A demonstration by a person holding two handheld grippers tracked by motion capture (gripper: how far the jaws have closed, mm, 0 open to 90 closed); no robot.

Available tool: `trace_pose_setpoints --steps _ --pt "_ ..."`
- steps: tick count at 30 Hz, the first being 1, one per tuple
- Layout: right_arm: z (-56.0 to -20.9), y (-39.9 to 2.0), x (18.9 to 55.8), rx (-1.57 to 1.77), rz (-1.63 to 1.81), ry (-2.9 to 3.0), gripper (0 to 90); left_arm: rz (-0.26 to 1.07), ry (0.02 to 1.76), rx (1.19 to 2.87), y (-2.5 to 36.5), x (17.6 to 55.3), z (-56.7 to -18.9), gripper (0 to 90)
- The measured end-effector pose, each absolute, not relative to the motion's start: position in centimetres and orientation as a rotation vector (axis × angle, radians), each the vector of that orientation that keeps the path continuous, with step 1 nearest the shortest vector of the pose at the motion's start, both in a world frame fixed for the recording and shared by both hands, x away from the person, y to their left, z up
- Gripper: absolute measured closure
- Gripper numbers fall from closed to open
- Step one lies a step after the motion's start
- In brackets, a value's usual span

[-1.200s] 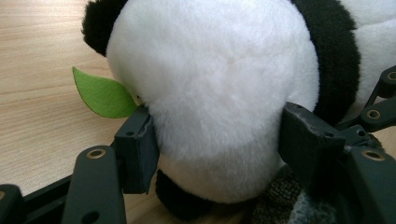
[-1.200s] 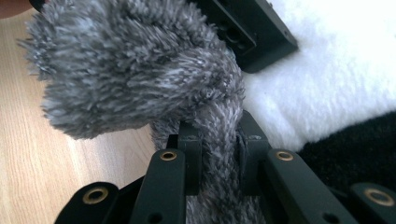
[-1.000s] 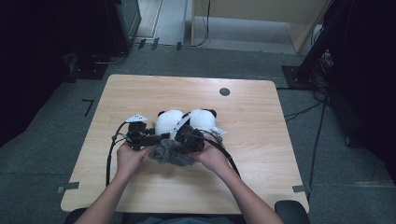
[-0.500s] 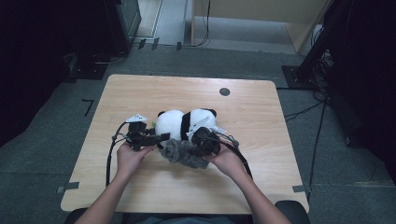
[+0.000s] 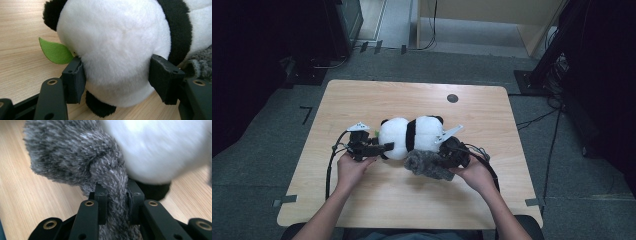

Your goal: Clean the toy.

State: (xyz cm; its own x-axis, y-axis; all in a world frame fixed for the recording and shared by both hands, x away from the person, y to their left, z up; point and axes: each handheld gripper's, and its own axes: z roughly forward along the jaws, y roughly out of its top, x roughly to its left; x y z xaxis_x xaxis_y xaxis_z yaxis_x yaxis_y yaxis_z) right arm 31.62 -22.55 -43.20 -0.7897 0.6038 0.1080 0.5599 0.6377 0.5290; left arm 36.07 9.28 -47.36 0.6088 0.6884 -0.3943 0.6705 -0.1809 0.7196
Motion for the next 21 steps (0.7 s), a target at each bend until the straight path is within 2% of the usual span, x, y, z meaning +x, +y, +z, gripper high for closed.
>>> trace_pose_setpoints --steps 21 --pt "-43.8 -27.6 32.7 1.171 0.847 2.674 75.2 0.026 1.08 1.896 9.3 36.1 -47.5 35.1"
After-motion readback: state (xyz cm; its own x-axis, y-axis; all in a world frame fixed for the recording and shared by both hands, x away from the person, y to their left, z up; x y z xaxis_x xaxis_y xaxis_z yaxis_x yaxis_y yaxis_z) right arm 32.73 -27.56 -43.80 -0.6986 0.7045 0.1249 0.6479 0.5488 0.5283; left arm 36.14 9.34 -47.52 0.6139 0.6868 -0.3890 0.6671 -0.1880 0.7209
